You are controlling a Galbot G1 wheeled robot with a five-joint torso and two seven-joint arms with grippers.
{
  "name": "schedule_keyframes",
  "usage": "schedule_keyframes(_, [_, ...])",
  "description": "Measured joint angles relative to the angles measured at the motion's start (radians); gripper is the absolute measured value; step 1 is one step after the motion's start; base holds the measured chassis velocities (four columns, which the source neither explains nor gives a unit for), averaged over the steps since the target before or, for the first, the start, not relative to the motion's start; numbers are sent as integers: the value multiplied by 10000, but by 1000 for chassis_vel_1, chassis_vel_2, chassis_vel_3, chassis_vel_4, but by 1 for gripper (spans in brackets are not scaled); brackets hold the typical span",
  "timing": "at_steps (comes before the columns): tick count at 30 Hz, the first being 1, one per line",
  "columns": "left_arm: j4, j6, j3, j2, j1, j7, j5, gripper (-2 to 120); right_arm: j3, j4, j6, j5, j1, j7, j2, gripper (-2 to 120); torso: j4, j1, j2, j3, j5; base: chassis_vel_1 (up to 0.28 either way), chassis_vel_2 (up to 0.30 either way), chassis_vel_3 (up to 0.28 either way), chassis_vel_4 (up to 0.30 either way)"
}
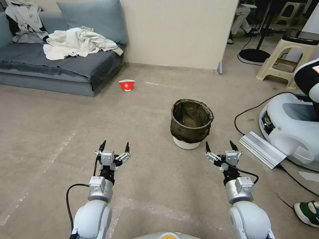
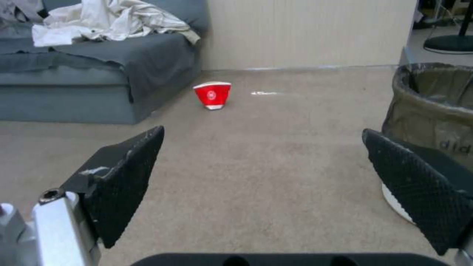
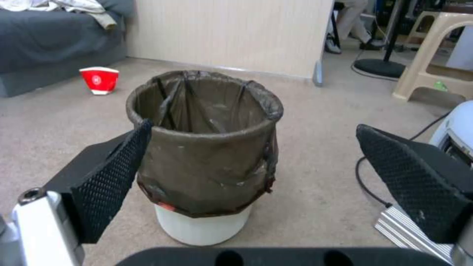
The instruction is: Pick up the trash can from the floor.
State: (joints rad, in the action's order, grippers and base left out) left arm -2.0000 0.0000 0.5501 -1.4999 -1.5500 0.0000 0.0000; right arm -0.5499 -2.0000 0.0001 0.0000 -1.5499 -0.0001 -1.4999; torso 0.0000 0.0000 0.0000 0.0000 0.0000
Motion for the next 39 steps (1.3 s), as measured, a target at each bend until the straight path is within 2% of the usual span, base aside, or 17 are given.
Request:
schedule_keyframes(18, [-42, 3, -10, -4, -17, -1, -9, 100, -5, -84, -2, 6, -54, -1, -16, 100, 1, 0, -1, 0, -1, 0, 0, 0, 0])
schedule_keyframes(20, [-568, 216, -136, -125, -229, -25, -188, 100, -51, -576, -115, 41, -368, -28, -130, 100, 1, 0, 0, 0, 1, 0, 0, 0, 0])
schedule_keyframes(21, [-568, 216, -136, -125, -229, -25, -188, 100, -51, -576, -115, 41, -368, -28, -130, 100, 1, 0, 0, 0, 1, 0, 0, 0, 0])
schedule_keyframes(23, [-1392, 586, -367, -328, -579, -31, -479, 100, -135, -1356, -331, 116, -877, -73, -318, 100, -1, 0, 0, 0, 0, 0, 0, 0, 0])
schedule_keyframes(24, [-1392, 586, -367, -328, -579, -31, -479, 100, -135, -1356, -331, 116, -877, -73, -318, 100, -1, 0, 0, 0, 0, 0, 0, 0, 0])
schedule_keyframes(28, [-2897, 1240, -792, -688, -1209, -94, -1014, 100, -289, -2792, -733, 259, -1811, -156, -668, 100, 0, 0, 0, 0, 0, 0, 0, 0, 0])
schedule_keyframes(30, [-3119, 1236, -856, -685, -1364, -264, -1120, 100, -333, -3243, -860, 305, -2099, -180, -776, 100, 0, -1, 0, -1, 7, 0, 0, 0, 0])
schedule_keyframes(32, [-3151, 1161, -890, -619, -1459, -423, -1189, 100, -396, -3651, -617, 645, -2486, -281, -866, 100, -3, -2, 0, -2, -9, 0, 0, 0, 0])
schedule_keyframes(35, [-3104, 1058, -871, -564, -1474, -437, -1195, 100, -408, -3636, -278, 882, -2540, -344, -871, 100, 0, -1, 0, -1, 5, 0, 0, 0, 0])
schedule_keyframes(36, [-3042, 1007, -864, -534, -1474, -437, -1197, 100, -415, -3599, -164, 929, -2533, -362, -870, 100, 0, -1, 0, -1, -5, 0, 0, 0, 0])
schedule_keyframes(39, [-2897, 897, -797, -426, -1479, -423, -1208, 100, -445, -3485, 39, 1060, -2466, -383, -826, 100, 1, 0, 0, -1, 3, 0, 0, 0, 0])
